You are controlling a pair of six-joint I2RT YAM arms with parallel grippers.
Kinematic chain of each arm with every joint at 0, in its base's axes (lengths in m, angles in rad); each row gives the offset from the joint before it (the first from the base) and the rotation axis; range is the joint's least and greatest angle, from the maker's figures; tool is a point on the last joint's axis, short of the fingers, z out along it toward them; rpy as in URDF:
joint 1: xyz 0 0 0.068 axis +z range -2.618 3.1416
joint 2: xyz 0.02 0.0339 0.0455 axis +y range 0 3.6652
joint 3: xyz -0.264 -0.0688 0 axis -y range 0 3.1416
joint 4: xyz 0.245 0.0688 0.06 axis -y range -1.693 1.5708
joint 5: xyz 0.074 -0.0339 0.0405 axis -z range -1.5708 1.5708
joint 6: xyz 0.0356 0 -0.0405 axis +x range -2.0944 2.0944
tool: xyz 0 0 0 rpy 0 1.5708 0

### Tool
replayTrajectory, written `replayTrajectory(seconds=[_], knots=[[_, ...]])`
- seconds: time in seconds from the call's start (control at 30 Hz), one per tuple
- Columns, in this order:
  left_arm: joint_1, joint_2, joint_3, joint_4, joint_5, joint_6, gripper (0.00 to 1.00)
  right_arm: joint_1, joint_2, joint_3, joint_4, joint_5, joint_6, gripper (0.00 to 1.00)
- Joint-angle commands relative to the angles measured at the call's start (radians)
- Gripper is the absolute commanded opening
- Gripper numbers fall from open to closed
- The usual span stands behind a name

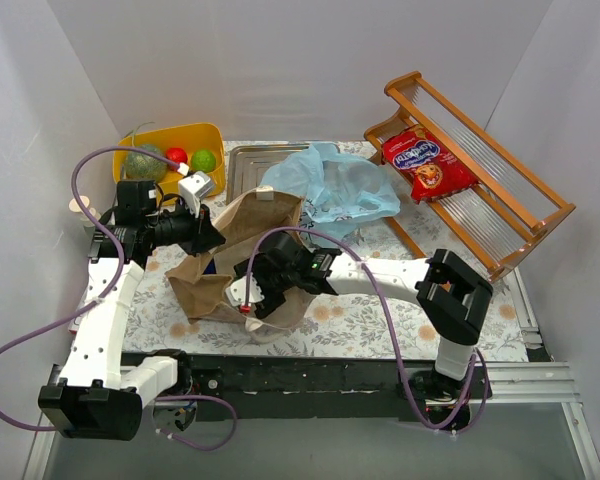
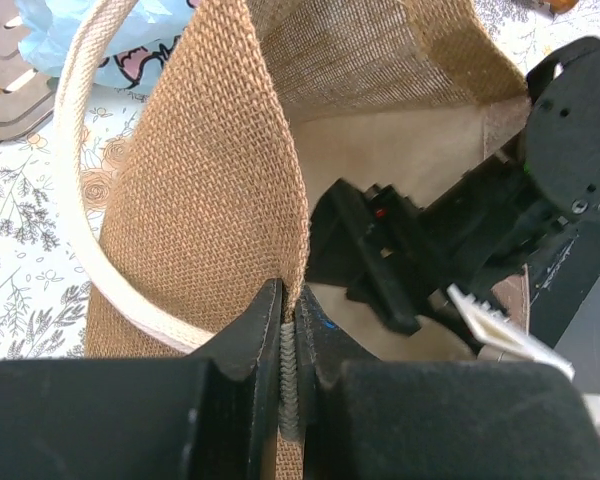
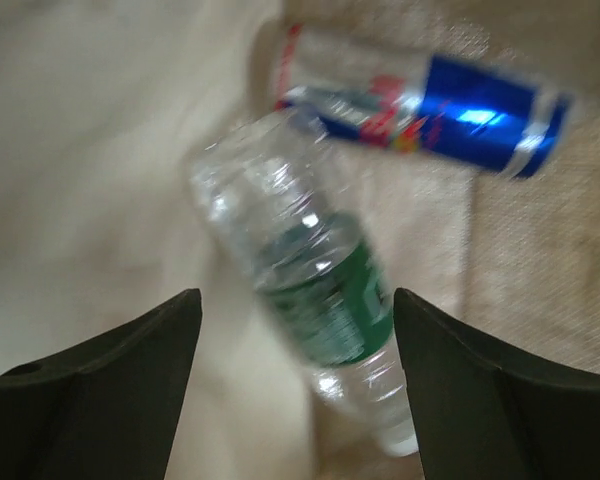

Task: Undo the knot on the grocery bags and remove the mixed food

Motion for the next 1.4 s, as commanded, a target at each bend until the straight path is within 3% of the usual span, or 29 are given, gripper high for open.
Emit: replayTrajectory(seconds=[0.0, 0.23, 0.43, 0.6, 0.67, 0.77, 0.9, 1.13, 1.17, 1.23, 1.27, 1.37], knots=[[-0.001, -0.015, 0.029, 0.028, 0.051, -0.026, 0.00, 0.004, 0.064, 0.077, 0.100, 0.068, -0.095, 0.85], [0.000, -0.011, 0.023, 0.024, 0.051, -0.032, 0.00, -0.021, 0.221, 0.151, 0.086, 0.106, -0.190, 0.86], [-0.001, 0.004, 0.039, 0.018, 0.037, -0.026, 0.00, -0.059, 0.335, 0.259, -0.071, 0.085, -0.249, 0.83], [0.000, 0.021, 0.049, 0.037, -0.006, -0.021, 0.00, -0.064, 0.315, 0.324, -0.180, 0.044, -0.279, 0.37], [0.002, 0.028, 0.051, 0.050, -0.020, -0.026, 0.00, -0.064, 0.251, 0.301, -0.182, 0.024, -0.278, 0.20], [0.000, 0.048, 0.059, 0.076, -0.039, -0.035, 0.00, -0.064, 0.118, 0.248, -0.167, -0.022, -0.278, 0.10], [0.002, 0.091, 0.080, 0.083, -0.052, -0.049, 0.00, -0.065, -0.076, 0.108, -0.135, -0.098, -0.290, 0.08], [0.003, 0.185, 0.149, 0.048, -0.066, -0.095, 0.01, -0.113, -0.367, 0.044, 0.029, -0.176, -0.163, 0.05], [0.003, 0.217, 0.164, 0.028, -0.047, -0.104, 0.25, -0.113, -0.395, 0.037, 0.140, -0.177, -0.113, 0.04], [0.003, 0.249, 0.241, 0.002, -0.006, -0.158, 0.48, -0.113, -0.459, 0.030, 0.270, -0.168, -0.005, 0.01], [0.003, 0.281, 0.273, -0.019, 0.037, -0.181, 0.53, -0.114, -0.472, 0.042, 0.305, -0.164, 0.056, 0.01], [0.006, 0.323, 0.394, -0.045, 0.062, -0.288, 0.70, -0.105, -0.502, 0.092, 0.335, -0.187, 0.032, 0.01]])
